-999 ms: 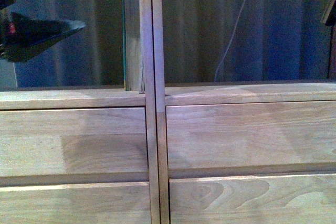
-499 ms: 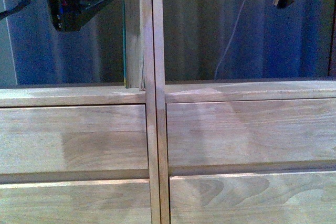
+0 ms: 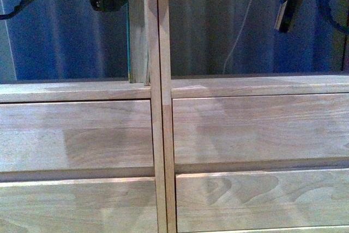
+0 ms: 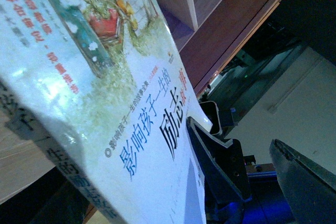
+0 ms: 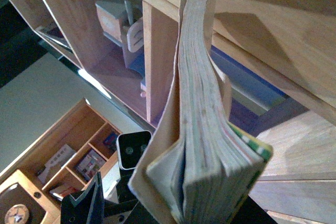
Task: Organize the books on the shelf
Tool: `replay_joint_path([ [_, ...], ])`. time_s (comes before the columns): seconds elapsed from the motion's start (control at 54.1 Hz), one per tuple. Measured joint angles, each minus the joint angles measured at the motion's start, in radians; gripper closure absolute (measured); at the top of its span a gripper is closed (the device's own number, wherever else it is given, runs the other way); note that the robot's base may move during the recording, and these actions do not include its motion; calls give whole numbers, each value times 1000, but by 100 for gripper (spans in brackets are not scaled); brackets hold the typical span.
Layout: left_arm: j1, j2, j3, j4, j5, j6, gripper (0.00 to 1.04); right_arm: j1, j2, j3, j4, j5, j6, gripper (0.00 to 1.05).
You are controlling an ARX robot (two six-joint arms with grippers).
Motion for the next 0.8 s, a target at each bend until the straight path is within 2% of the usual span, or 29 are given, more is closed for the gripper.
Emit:
replay_joint_path([
  [0.37,8,1,31,-46,-39,35,8,20,-44,-46,42,1,31,97],
  [0.425,8,1,44,-61,-49,35,19,37,-51,-58,44,0,30,97],
  [0.592,7,1,47,-50,-53,34,42,61,-53,-66,44,-4,30,97],
  [0.795,3,-16,9,71,-43,4,74,65,-53,-70,44,-3,35,97],
])
